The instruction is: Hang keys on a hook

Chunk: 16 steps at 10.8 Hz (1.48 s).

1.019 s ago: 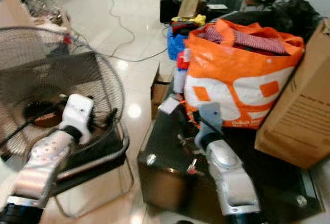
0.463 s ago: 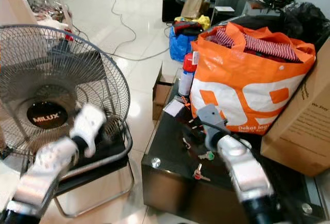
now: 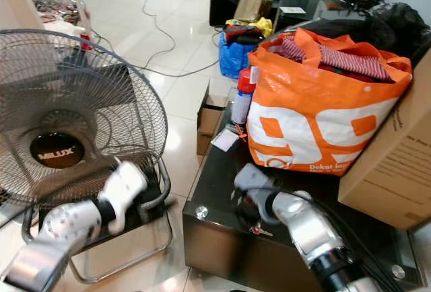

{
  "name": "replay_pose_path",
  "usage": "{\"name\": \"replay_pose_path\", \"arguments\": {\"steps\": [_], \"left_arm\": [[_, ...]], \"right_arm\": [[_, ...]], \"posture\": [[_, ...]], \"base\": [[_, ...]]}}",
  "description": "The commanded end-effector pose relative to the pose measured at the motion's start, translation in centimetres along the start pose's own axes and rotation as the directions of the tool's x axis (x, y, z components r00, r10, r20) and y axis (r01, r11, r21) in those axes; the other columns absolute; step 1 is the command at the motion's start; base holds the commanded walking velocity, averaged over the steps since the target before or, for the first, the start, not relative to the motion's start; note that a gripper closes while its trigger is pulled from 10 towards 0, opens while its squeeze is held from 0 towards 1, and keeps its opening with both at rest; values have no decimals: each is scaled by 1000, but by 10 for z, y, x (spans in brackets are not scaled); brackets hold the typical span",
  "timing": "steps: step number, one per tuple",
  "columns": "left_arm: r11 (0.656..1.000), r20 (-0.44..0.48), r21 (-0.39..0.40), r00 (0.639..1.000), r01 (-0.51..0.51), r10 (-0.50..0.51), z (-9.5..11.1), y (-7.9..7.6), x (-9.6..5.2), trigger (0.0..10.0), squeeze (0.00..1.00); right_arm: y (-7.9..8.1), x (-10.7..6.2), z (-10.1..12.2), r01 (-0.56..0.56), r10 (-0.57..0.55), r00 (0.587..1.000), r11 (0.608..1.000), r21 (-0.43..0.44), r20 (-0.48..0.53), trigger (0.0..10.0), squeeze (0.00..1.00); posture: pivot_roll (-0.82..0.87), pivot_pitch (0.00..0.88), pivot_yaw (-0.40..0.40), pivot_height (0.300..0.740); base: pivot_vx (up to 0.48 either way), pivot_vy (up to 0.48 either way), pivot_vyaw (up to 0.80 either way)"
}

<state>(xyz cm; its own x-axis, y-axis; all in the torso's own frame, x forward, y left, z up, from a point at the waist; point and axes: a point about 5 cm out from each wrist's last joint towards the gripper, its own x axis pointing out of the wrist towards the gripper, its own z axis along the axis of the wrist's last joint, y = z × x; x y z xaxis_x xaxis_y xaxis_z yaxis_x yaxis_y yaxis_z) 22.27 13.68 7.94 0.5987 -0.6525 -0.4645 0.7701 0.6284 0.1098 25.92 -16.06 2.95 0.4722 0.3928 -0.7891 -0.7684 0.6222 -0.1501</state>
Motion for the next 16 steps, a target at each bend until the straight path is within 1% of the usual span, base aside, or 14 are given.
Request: {"name": "replay_pose_path", "arguments": {"steps": [1, 3, 4, 5, 7, 8, 9, 10, 11, 12, 16], "left_arm": [[1000, 11, 10, 1000, 21, -21, 5, -3, 0, 10000, 0], [999, 9, 6, 999, 36, -36, 7, -6, 1, 10000, 0], [999, 9, 0, 999, 52, -52, 8, -9, 0, 10000, 0], [998, 8, 0, 998, 58, -58, 8, -9, 0, 10000, 0], [997, 6, 5, 997, 74, -74, 9, -10, 2, 10000, 0], [997, 6, 7, 997, 83, -83, 10, -11, 4, 10000, 0], [996, 7, 4, 996, 87, -87, 11, -13, 4, 10000, 0], [996, 5, -7, 996, 86, -86, 10, -15, 4, 10000, 0], [996, 3, -10, 996, 86, -86, 9, -16, 4, 10000, 0], [996, 0, -12, 996, 85, -85, 9, -16, 4, 10000, 0], [996, 1, -10, 996, 89, -89, 10, -17, 7, 10000, 0]], "right_arm": [[-1, 1, -4, -16, 16, 999, 1000, -25, -30, 10000, 0], [2, 7, -17, -37, 30, 993, 998, -59, -113, 10000, 0], [-1, 12, -25, -25, 14, 987, 997, -71, -159, 10000, 0], [-1, 14, -25, -27, 15, 987, 997, -68, -161, 10000, 0], [-2, 22, -22, 8, -23, 988, 995, -98, -150, 10000, 0], [-1, 27, -25, -4, -18, 983, 993, -120, -181, 9412, 0], [-1, 28, -27, -7, -16, 982, 993, -116, -189, 7059, 0], [-1, 29, -29, -4, -18, 980, 994, -112, -196, 4078, 0], [-2, 30, -31, -2, -23, 978, 993, -120, -207, 1529, 0], [-3, 31, -34, 3, -32, 975, 991, -131, -221, 0, 0], [-6, 32, -40, 16, -47, 968, 992, -126, -247, 0, 0]], "posture": [[-131, 0, -40, 740], [-126, 0, -54, 740], [-125, 0, -53, 740], [-126, 0, -52, 740], [-135, 0, -45, 740], [-136, 0, -48, 740], [-136, 0, -48, 740], [-134, 0, -58, 740], [-132, 0, -62, 740], [-134, 0, -65, 740], [-139, 0, -64, 740]], "base": [[0, 0, 0], [0, 0, 0], [0, 0, 0], [0, 0, 0], [0, 0, 0], [0, 0, 0], [0, 0, 0], [0, 0, 0], [0, 0, 0], [0, 0, 0], [0, 0, 0]]}}
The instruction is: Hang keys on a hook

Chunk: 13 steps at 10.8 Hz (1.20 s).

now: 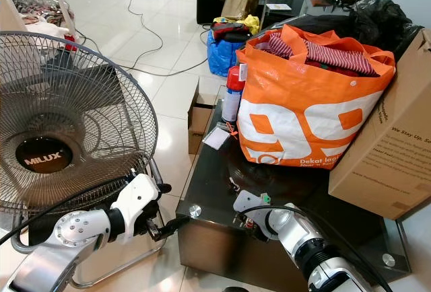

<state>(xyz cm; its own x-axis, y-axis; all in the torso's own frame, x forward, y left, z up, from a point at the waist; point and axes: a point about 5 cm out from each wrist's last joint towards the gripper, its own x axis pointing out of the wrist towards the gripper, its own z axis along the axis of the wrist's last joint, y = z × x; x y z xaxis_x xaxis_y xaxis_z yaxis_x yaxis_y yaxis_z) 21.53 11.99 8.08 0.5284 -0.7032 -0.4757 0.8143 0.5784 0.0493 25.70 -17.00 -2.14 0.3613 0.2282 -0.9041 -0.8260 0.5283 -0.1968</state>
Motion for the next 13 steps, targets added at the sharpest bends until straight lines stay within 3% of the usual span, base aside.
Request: {"name": "replay_pose_path", "arguments": {"steps": [1, 13], "left_arm": [[1000, 6, 14, 1000, 4, -4, 4, -1, 2, 10000, 0], [1000, 11, 20, 1000, 9, -9, 5, -2, 4, 10000, 0]], "right_arm": [[-8, -2, -5, 46, -46, 998, 999, -2, -30, 0, 0], [-16, -3, -2, 64, -64, 998, 998, 3, -16, 0, 0]], "posture": [[-140, 0, -65, 740], [-144, 0, -64, 740]], "base": [[0, 0, 0], [0, 0, 0]]}}
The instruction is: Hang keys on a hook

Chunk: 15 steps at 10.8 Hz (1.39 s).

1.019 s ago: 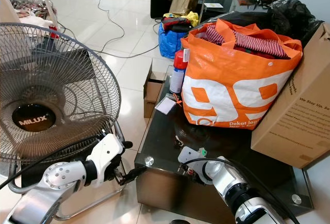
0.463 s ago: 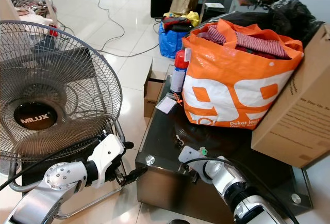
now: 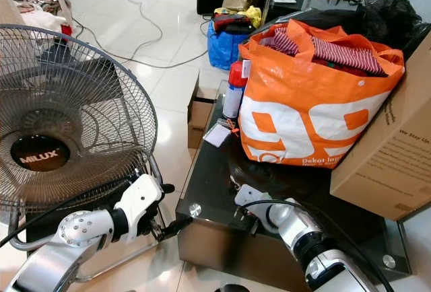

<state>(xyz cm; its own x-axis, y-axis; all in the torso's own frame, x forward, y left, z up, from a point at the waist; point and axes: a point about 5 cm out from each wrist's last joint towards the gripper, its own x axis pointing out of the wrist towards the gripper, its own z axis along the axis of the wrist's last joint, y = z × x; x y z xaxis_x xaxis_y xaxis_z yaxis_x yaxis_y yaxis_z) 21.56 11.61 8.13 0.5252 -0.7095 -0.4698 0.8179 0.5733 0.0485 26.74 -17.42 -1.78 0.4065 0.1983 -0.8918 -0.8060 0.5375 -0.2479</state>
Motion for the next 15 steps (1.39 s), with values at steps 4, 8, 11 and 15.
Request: {"name": "replay_pose_path", "arguments": {"steps": [4, 8, 11, 15], "left_arm": [[1000, 6, 20, 1000, 3, -3, 4, 1, 2, 10000, 0], [1000, 7, 24, 1000, 6, -6, 5, 1, 3, 10000, 0], [1000, 8, 23, 1000, 6, -6, 5, 0, 3, 10000, 0], [1000, 6, 21, 1000, 3, -4, 5, 0, 3, 10000, 0]], "right_arm": [[-10, -5, -8, 29, -28, 999, 999, 16, -22, 10000, 0], [-18, -12, -1, 16, -16, 1000, 999, -39, 6, 10000, 1000], [-14, -9, 5, 25, -24, 999, 996, -85, 21, 10000, 612], [-8, -3, 9, 20, -20, 1000, 988, -154, 5, 2824, 0]], "posture": [[-146, 0, -63, 740], [-148, 0, -60, 740], [-147, 0, -65, 740], [-144, 0, -69, 740]], "base": [[0, 0, 0], [0, 0, 0], [0, 0, 0], [0, 0, 0]]}}
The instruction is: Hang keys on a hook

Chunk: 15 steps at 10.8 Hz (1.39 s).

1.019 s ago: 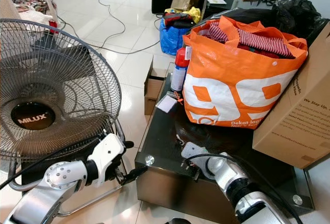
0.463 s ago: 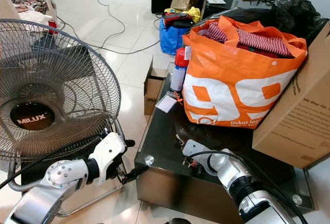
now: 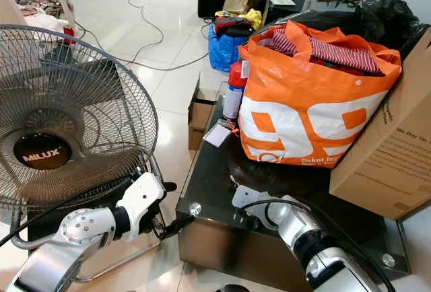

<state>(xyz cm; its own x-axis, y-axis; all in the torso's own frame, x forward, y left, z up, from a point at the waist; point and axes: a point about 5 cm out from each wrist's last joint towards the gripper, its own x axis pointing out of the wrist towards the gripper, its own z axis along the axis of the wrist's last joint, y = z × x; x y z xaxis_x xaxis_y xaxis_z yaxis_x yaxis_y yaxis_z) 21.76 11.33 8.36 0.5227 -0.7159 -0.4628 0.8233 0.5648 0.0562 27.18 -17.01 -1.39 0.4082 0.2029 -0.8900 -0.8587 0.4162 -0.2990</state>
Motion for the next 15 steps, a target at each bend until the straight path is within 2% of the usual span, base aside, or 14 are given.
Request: {"name": "replay_pose_path", "arguments": {"steps": [1, 2, 7, 11, 12, 13, 14, 15], "left_arm": [[1000, -2, 9, 1000, -1, 1, 1, -1, 1, 10000, 0], [1000, -2, 8, 1000, -2, 2, 1, -1, 1, 10000, 0], [1000, 0, 6, 1000, 0, 0, 1, -2, 2, 10000, 0], [1000, 5, 7, 1000, -4, 4, 2, -2, 4, 10000, 0], [1000, 8, 2, 1000, -13, 13, 2, -1, 3, 10000, 0], [1000, 11, -3, 1000, -15, 15, 2, -2, 3, 10000, 0], [1000, 15, -5, 1000, -16, 16, 2, -2, 4, 10000, 0], [1000, 18, -2, 1000, -9, 9, 2, -2, 6, 10000, 0]], "right_arm": [[-5, -1, 1, 16, -16, 1000, 1000, -13, -5, 1294, 0], [-4, 0, 1, 13, -13, 1000, 1000, -10, -4, 0, 0], [-5, 0, 0, 9, -9, 1000, 1000, -11, -2, 0, 0], [-12, -9, -6, 14, -13, 1000, 1000, -12, 24, 0, 0], [-17, -22, -11, 15, -22, 997, 995, 97, 75, 0, 0], [-19, -30, -13, 3, -28, 992, 978, 206, 119, 0, 0], [-20, -45, -18, 4, -58, 982, 957, 291, 177, 0, 0], [-20, -51, -20, 28, -84, 976, 964, 266, 201, 0, 0]], "posture": [[-144, 0, -70, 740], [-143, 0, -72, 740], [-145, 0, -73, 740], [-145, 0, -80, 740], [-148, 0, -81, 740], [-150, 0, -81, 740], [-153, 0, -80, 740], [-167, 0, -67, 740]], "base": [[0, 0, 0], [0, 0, 0], [0, 0, 0], [0, 0, 0], [0, 0, 0], [0, 0, 0], [0, 0, 0], [0, 0, 0]]}}
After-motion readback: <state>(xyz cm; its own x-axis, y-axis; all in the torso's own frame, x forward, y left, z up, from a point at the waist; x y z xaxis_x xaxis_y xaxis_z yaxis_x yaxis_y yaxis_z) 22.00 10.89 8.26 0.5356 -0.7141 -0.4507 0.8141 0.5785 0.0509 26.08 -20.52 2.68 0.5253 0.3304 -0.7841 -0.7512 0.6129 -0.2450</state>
